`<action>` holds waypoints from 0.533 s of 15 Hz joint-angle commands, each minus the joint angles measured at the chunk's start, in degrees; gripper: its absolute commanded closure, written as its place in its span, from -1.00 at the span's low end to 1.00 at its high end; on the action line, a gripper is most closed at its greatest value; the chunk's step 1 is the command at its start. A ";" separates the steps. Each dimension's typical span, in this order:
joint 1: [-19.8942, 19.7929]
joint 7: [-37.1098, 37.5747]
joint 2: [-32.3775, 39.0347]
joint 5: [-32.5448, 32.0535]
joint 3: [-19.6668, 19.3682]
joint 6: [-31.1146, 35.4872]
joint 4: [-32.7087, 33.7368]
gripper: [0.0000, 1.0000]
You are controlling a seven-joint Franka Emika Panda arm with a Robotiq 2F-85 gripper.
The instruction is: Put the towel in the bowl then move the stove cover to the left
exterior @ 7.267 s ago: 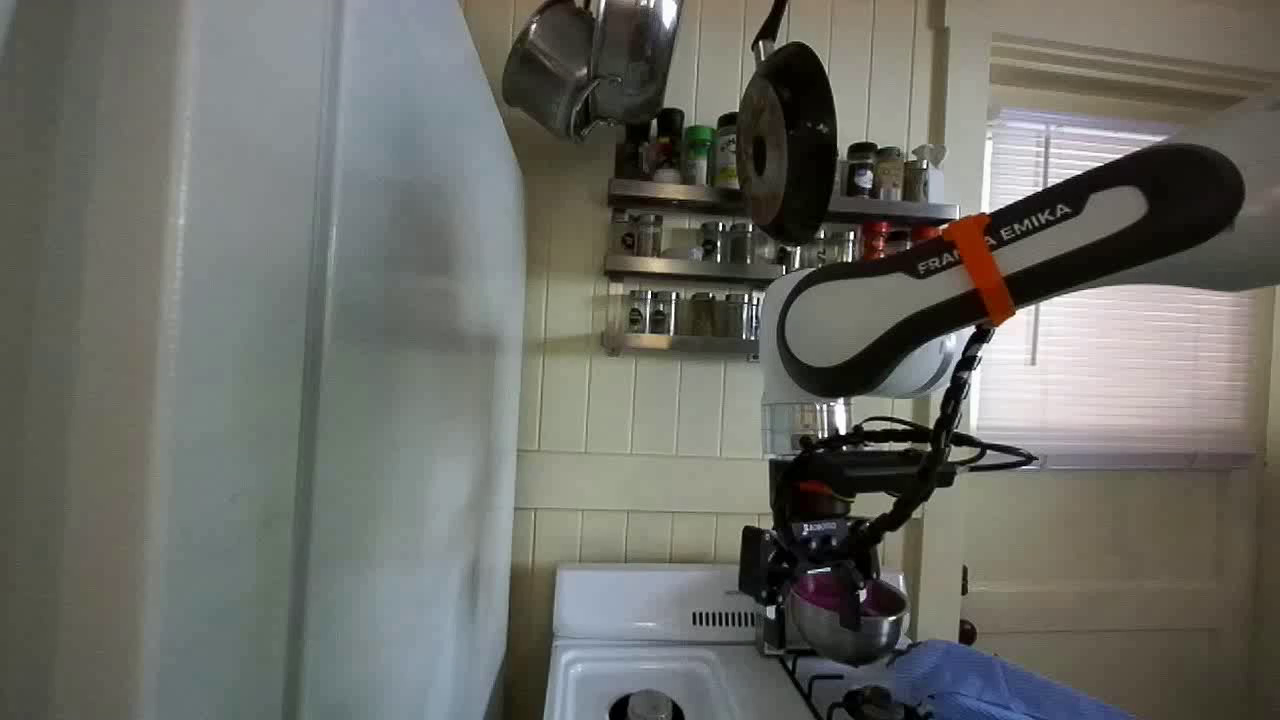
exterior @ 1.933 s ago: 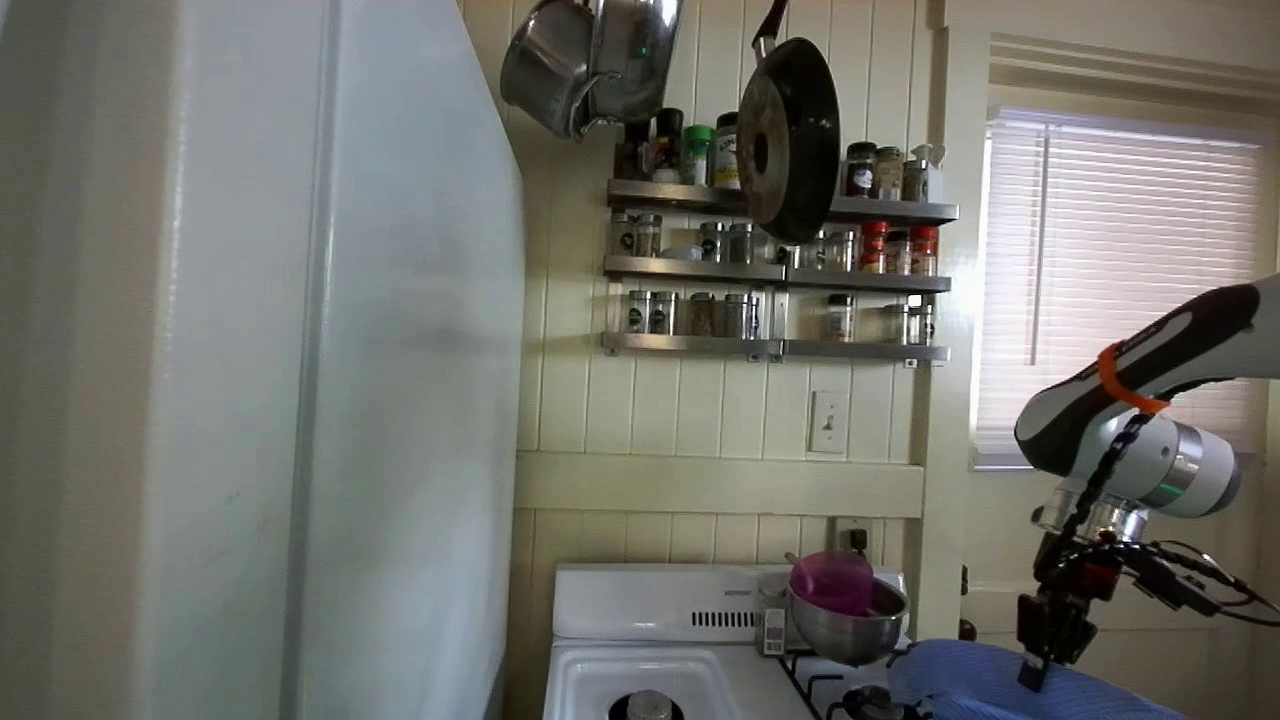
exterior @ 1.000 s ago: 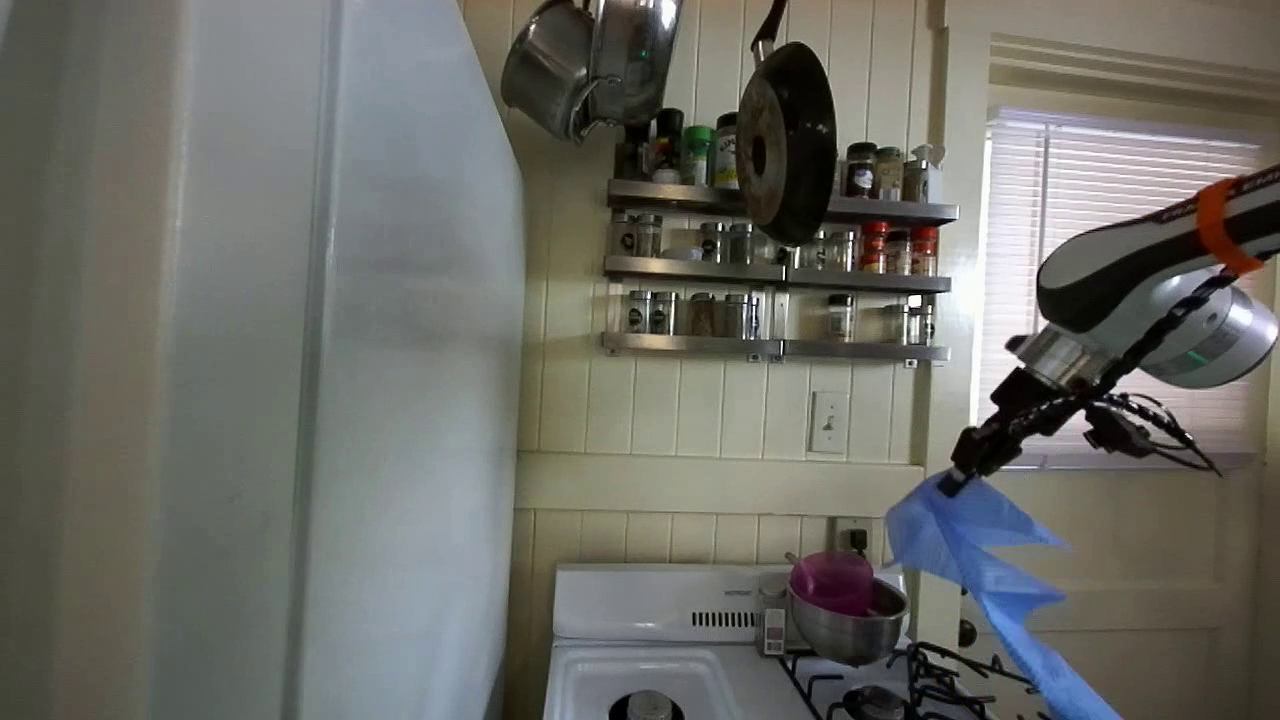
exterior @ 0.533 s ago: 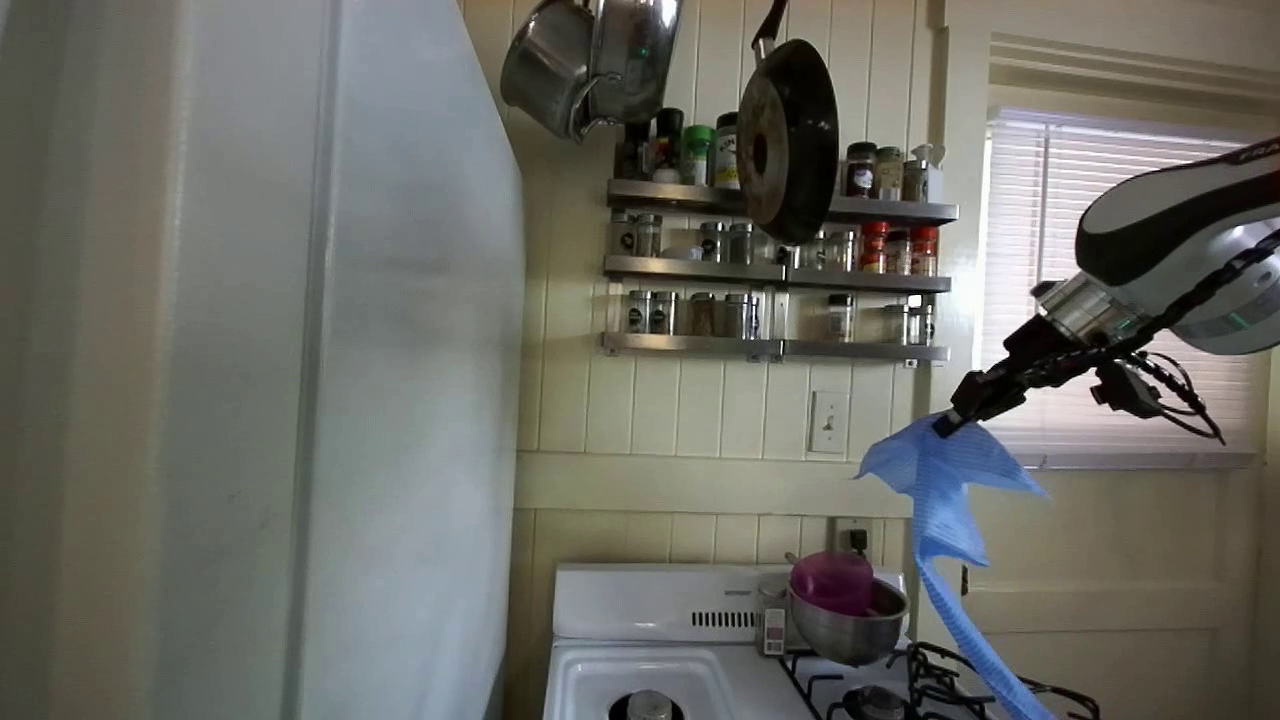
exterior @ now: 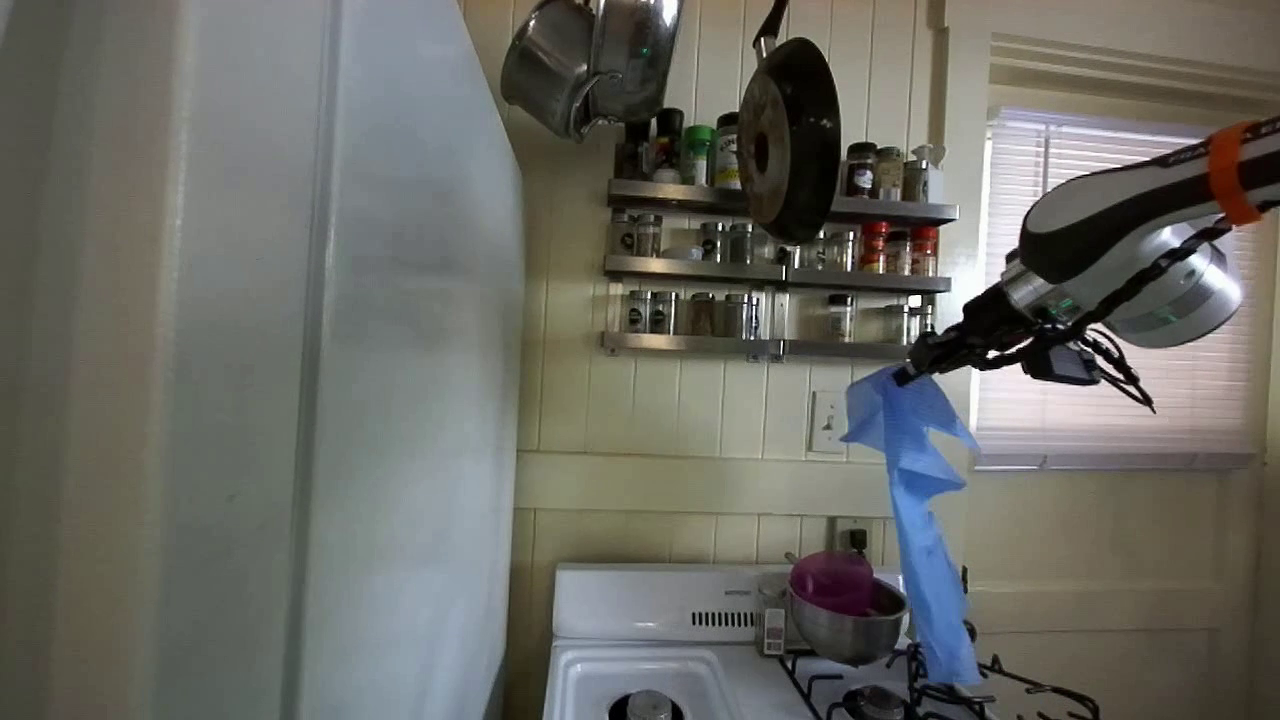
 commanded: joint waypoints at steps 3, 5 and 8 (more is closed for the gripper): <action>6.96 -1.57 6.20 2.00 -1.23 8.58 9.98 0.99; 8.03 -1.56 7.34 2.32 -2.07 9.58 11.21 0.99; 6.82 -0.94 9.10 1.75 -3.24 11.66 9.71 0.99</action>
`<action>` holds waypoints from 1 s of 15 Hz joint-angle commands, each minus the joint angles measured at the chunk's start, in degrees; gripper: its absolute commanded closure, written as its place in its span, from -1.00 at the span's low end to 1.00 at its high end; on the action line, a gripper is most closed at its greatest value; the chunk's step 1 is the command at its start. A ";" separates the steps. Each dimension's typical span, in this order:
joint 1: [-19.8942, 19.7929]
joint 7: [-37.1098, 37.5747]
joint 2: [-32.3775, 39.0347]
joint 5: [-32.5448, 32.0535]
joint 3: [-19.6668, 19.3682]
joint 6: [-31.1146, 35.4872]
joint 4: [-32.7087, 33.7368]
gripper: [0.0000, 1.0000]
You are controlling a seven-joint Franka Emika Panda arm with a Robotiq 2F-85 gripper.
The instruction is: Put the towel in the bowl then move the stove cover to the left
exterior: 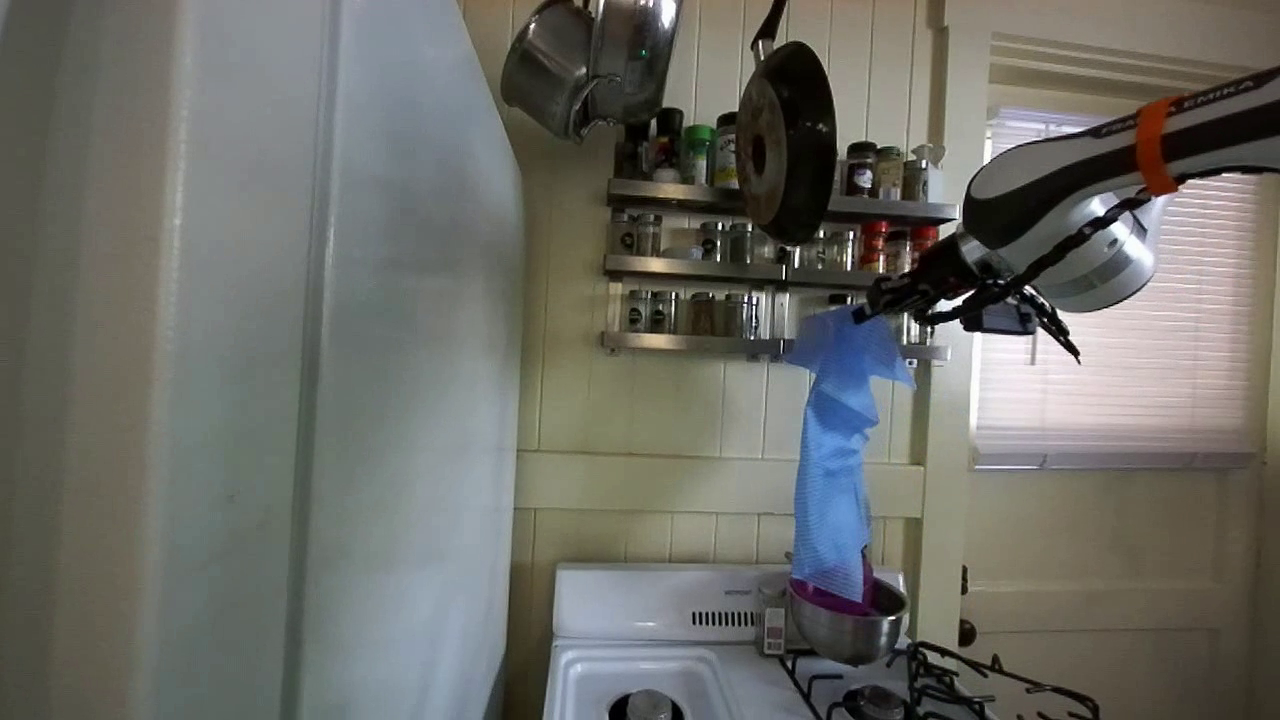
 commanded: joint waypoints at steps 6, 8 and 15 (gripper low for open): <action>1.51 -1.17 7.19 3.05 -5.63 0.94 -2.76 0.99; 2.29 -1.79 8.57 4.18 -6.29 -0.44 -2.61 0.99; 0.57 0.14 13.61 2.87 -7.24 -6.88 -1.58 0.99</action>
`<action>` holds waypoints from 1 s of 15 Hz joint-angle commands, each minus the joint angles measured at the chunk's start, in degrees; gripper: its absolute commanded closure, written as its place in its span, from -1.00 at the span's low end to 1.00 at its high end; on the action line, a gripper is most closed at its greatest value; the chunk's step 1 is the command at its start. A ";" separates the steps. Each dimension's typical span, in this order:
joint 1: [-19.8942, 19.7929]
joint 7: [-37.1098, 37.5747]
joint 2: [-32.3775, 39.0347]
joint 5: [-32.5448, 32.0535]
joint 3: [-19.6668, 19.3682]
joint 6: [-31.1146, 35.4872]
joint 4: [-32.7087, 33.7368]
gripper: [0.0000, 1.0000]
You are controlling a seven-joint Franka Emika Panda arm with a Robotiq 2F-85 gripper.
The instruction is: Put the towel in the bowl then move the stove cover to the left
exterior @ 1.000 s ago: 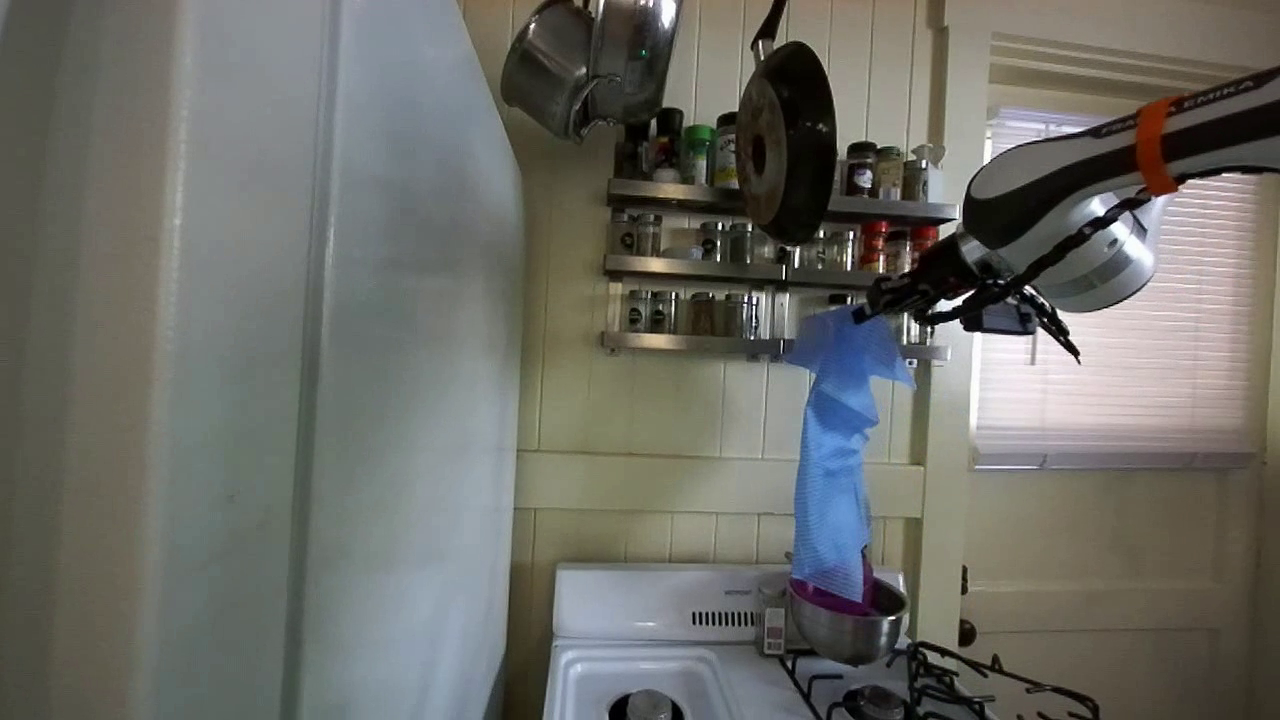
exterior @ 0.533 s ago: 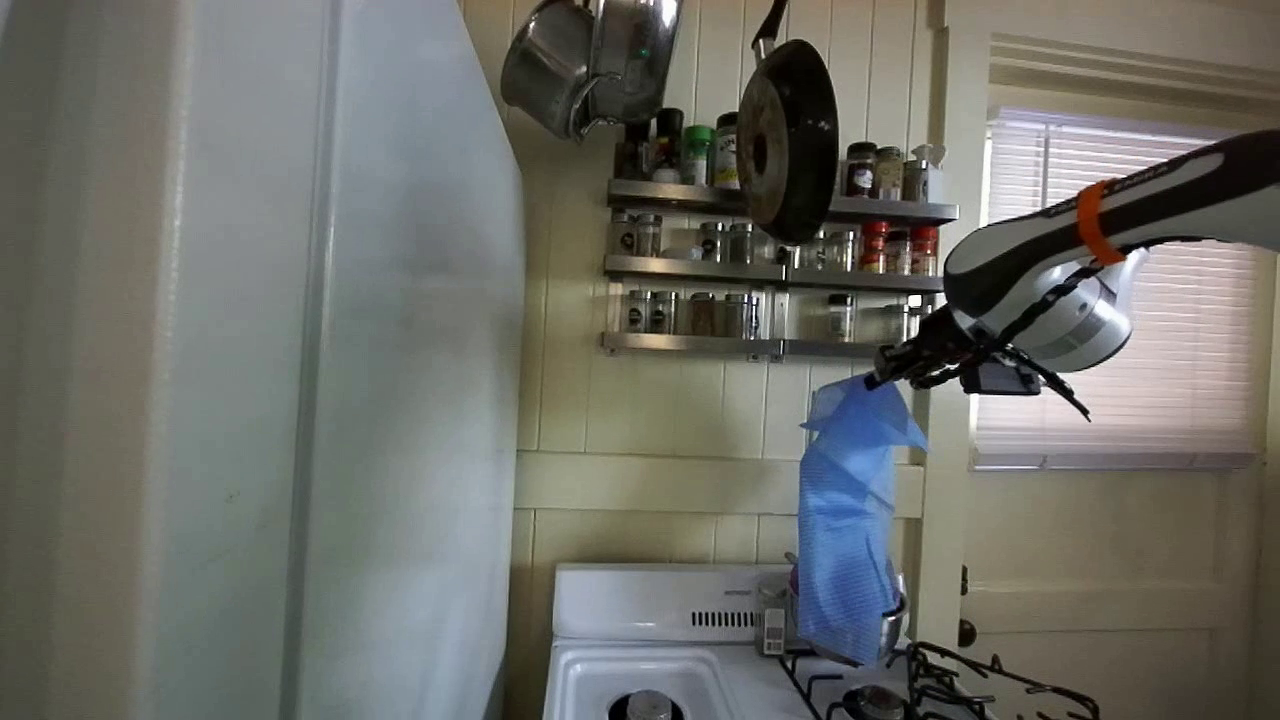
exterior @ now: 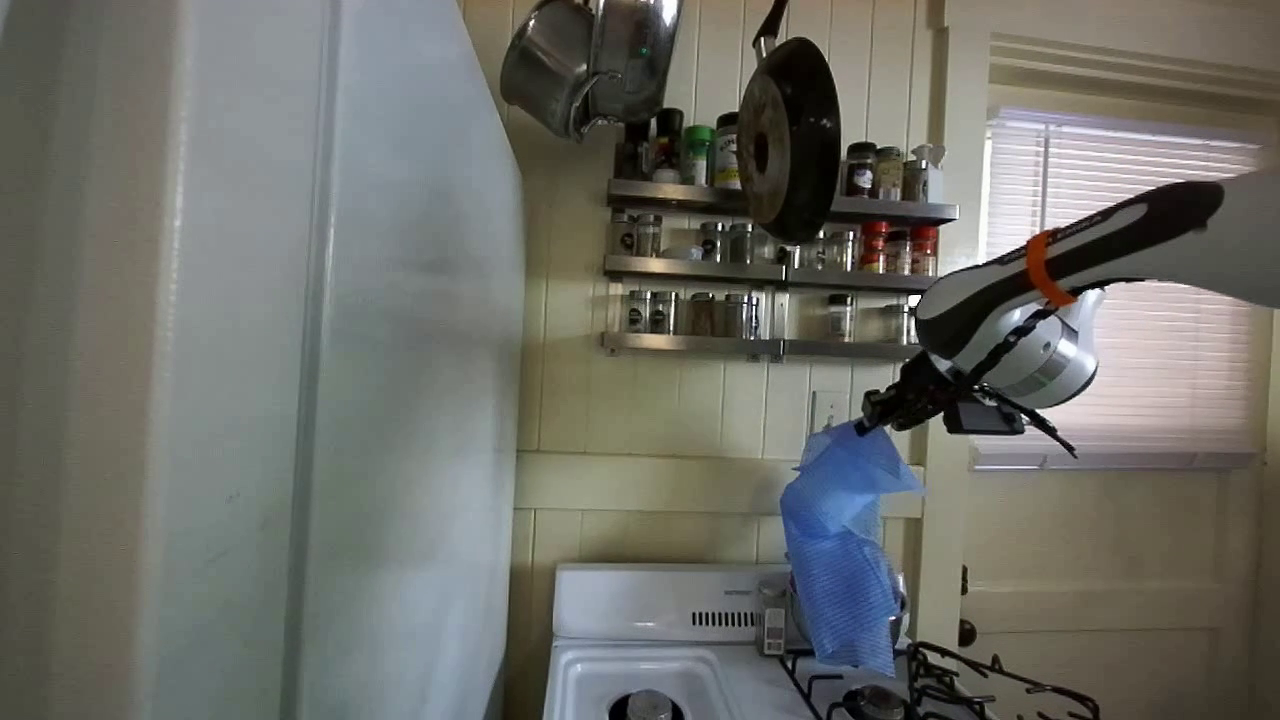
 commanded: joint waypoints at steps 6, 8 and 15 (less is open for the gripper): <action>-6.41 -0.78 5.79 3.46 1.80 -17.55 3.71 0.99; -9.41 -0.37 7.57 4.15 3.87 -18.40 5.03 0.99; -16.99 3.59 15.01 2.32 9.91 -22.92 10.86 0.47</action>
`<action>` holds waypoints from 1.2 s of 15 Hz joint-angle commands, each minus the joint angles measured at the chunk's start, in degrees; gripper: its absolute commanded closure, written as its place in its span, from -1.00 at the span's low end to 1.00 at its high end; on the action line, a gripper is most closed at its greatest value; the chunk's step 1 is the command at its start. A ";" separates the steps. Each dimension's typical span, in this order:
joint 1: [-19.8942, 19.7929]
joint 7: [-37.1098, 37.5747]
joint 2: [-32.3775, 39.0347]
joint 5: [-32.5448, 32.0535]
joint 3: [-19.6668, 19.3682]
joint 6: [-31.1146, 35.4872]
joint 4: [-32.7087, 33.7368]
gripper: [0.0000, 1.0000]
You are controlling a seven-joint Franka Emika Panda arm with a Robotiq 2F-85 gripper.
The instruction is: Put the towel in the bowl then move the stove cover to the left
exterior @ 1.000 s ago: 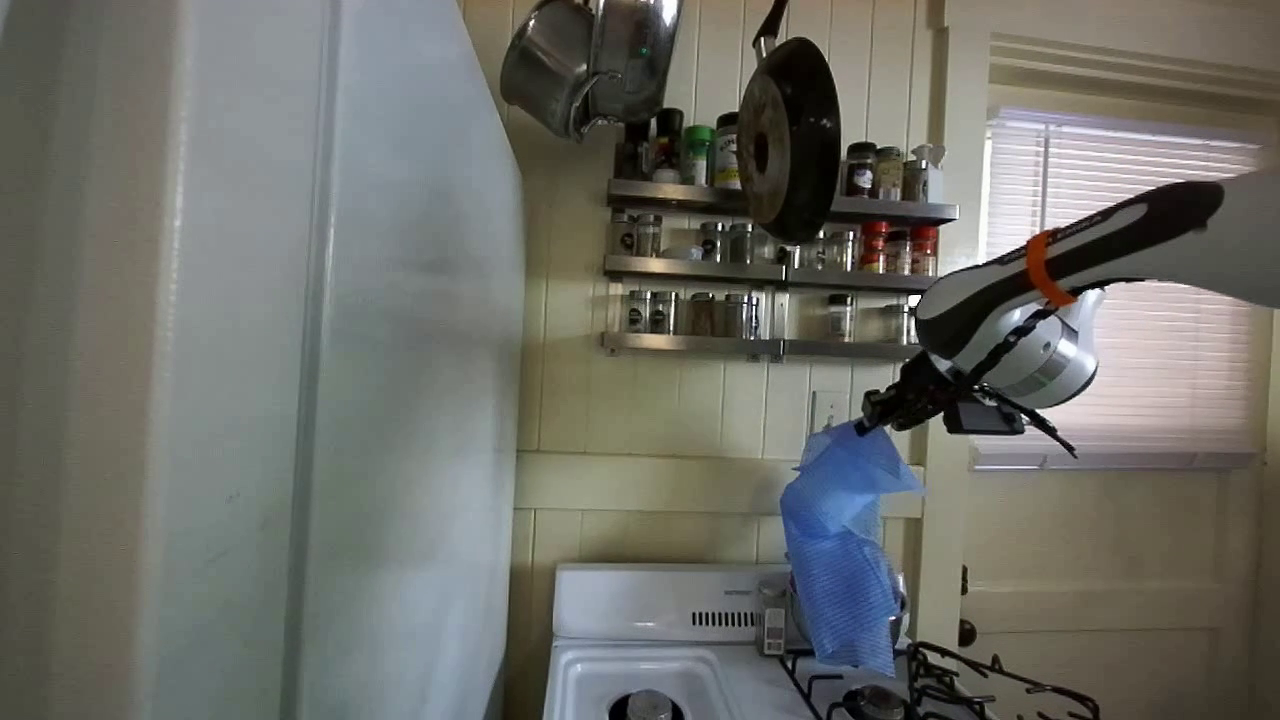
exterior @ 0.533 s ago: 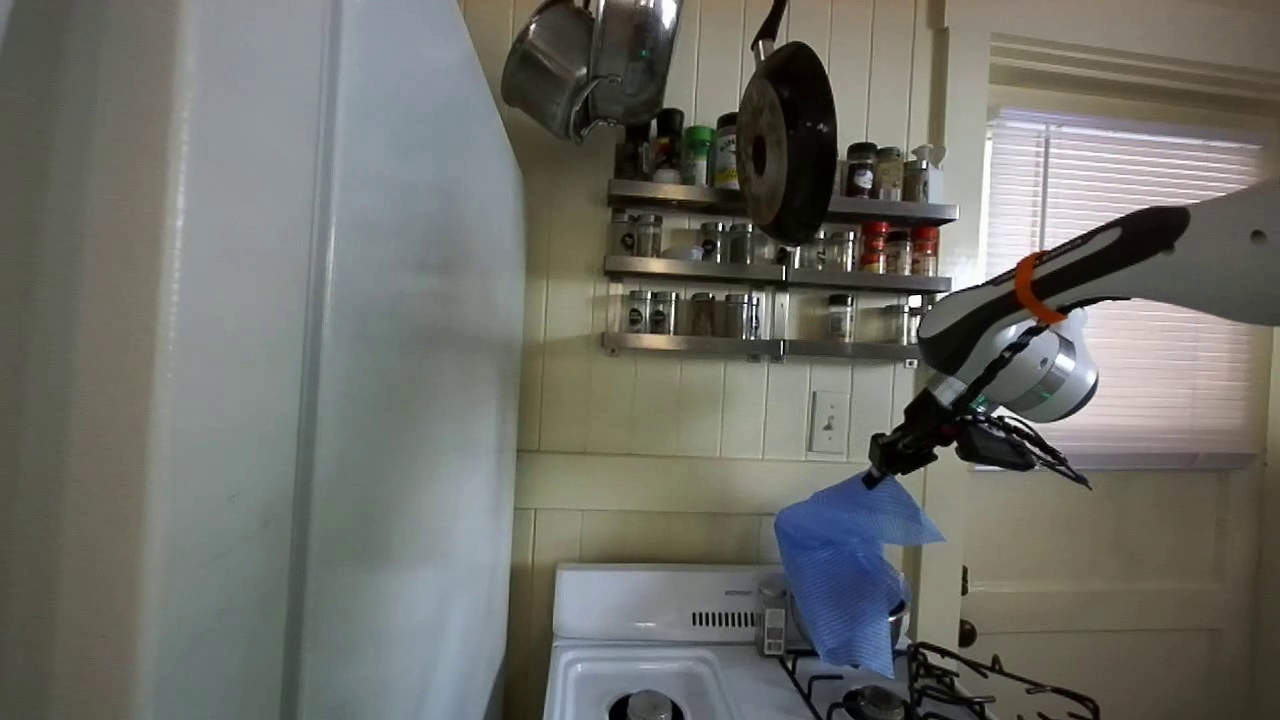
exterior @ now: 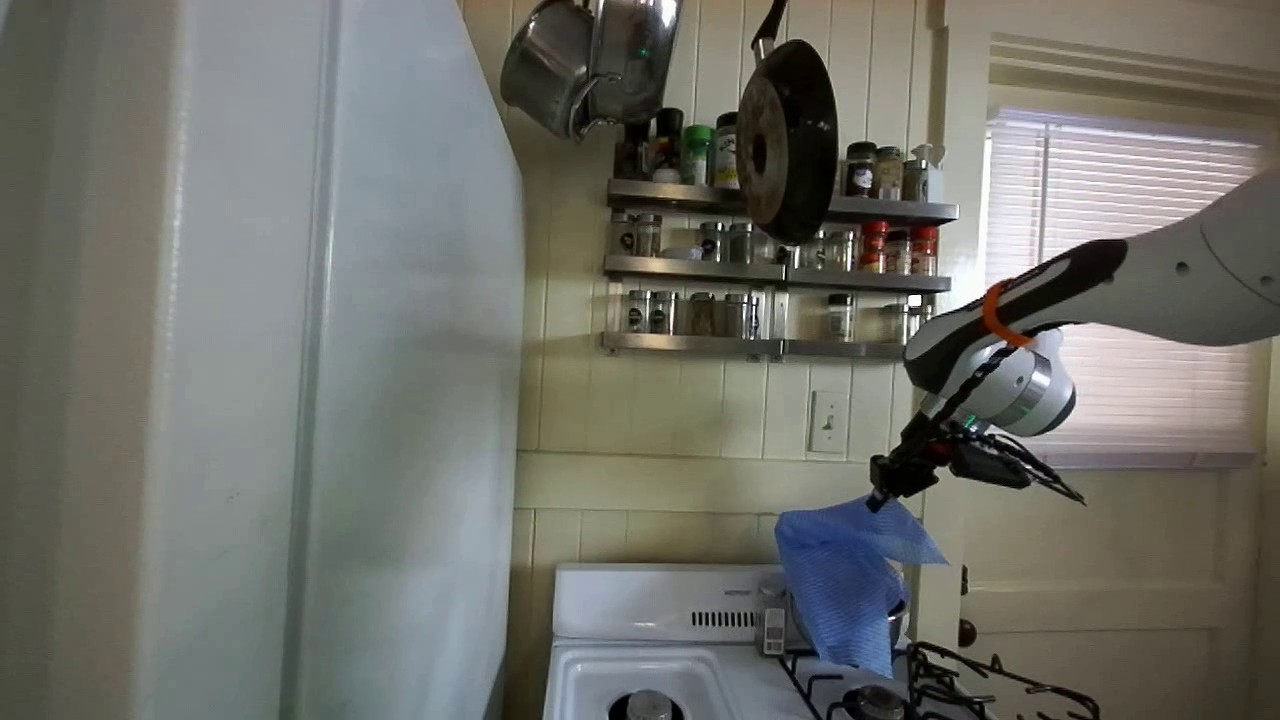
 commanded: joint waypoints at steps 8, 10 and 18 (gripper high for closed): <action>-5.06 27.33 -2.80 -29.25 3.96 -8.11 4.20 -0.57; -5.30 29.05 -5.50 -32.73 4.66 -13.30 4.29 -0.87; -4.65 21.98 -14.22 -30.03 5.61 -34.04 0.42 -1.00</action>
